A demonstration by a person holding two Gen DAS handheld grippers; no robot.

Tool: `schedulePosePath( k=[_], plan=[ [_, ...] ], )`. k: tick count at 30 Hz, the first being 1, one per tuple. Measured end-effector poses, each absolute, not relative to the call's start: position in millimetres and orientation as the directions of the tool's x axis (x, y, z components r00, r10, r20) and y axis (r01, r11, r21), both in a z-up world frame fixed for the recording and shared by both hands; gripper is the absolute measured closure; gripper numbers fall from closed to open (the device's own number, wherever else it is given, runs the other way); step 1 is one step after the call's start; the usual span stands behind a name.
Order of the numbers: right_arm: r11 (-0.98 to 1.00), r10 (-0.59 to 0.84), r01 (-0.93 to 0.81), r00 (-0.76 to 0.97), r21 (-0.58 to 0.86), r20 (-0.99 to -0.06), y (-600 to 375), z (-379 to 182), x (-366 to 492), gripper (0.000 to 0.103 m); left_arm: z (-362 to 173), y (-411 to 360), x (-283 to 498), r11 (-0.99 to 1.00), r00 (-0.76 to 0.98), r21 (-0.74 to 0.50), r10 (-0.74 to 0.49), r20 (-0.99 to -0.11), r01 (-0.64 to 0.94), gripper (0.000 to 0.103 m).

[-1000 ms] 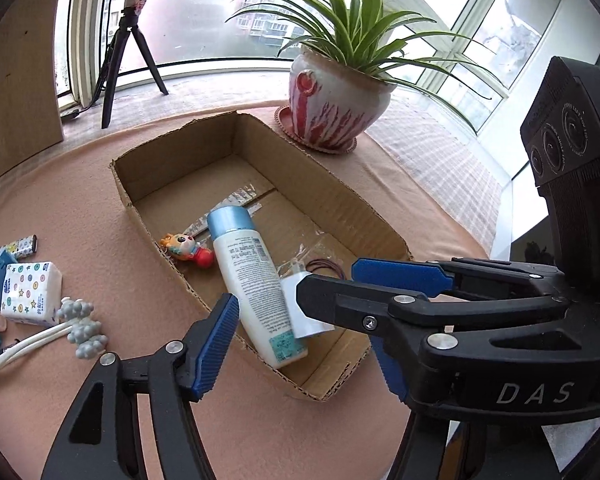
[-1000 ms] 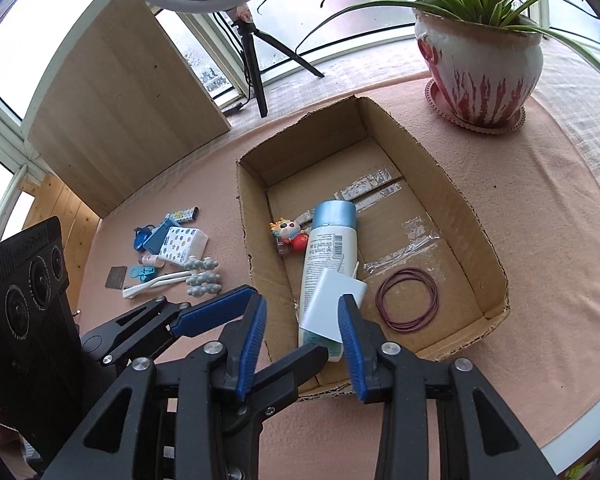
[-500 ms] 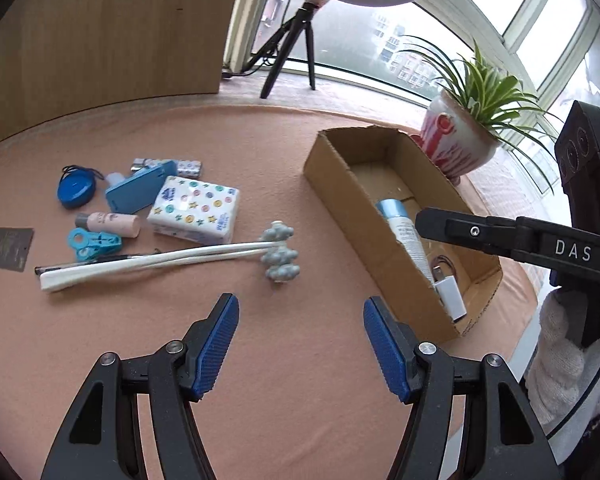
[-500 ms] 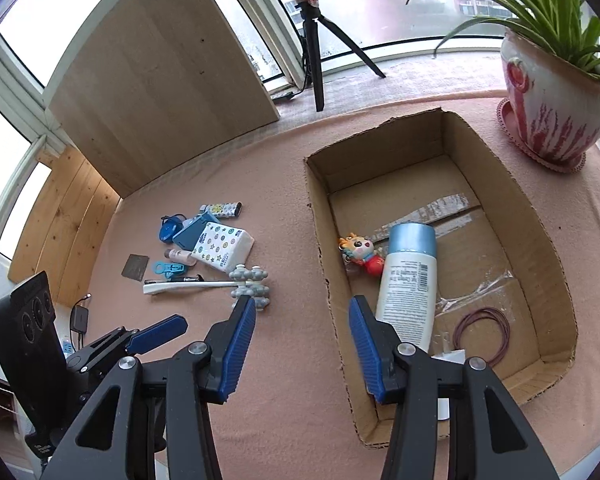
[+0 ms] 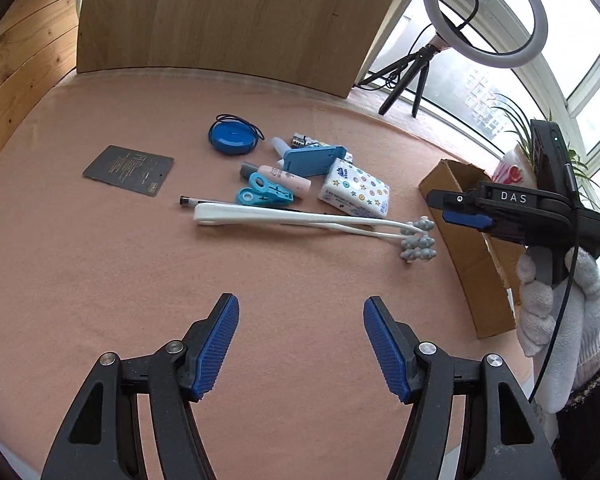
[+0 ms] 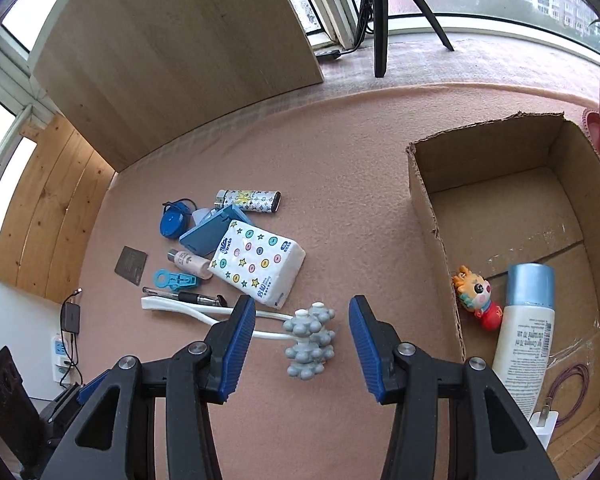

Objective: Organize objects
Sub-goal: 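Move the right gripper to the white massager's grey knobs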

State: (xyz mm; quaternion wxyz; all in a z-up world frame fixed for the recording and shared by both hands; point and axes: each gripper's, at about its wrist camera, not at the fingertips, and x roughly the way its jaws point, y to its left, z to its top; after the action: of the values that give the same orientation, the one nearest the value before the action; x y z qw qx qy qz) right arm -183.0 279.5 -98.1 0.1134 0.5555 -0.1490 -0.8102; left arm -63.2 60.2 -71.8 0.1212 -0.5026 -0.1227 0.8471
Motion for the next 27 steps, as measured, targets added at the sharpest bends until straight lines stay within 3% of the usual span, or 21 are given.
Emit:
schedulePosePath(
  k=[15,27],
  plan=[
    [-0.944,-0.329,0.069,-0.208,0.322,-0.921,247.4,-132.8,-159.4,0.058,-81.4,23.2,-69.9,-0.936,-0.453,-0.349,0.331,-0.828,-0.047,0.035],
    [-0.881,-0.461,0.168,-0.090,0.442,-0.883,184.9,-132.3,-105.5,0.057,-93.8,5.3,-79.2,-0.930,-0.435,-0.367,0.337,-0.835,-0.015,0.035]
  ],
)
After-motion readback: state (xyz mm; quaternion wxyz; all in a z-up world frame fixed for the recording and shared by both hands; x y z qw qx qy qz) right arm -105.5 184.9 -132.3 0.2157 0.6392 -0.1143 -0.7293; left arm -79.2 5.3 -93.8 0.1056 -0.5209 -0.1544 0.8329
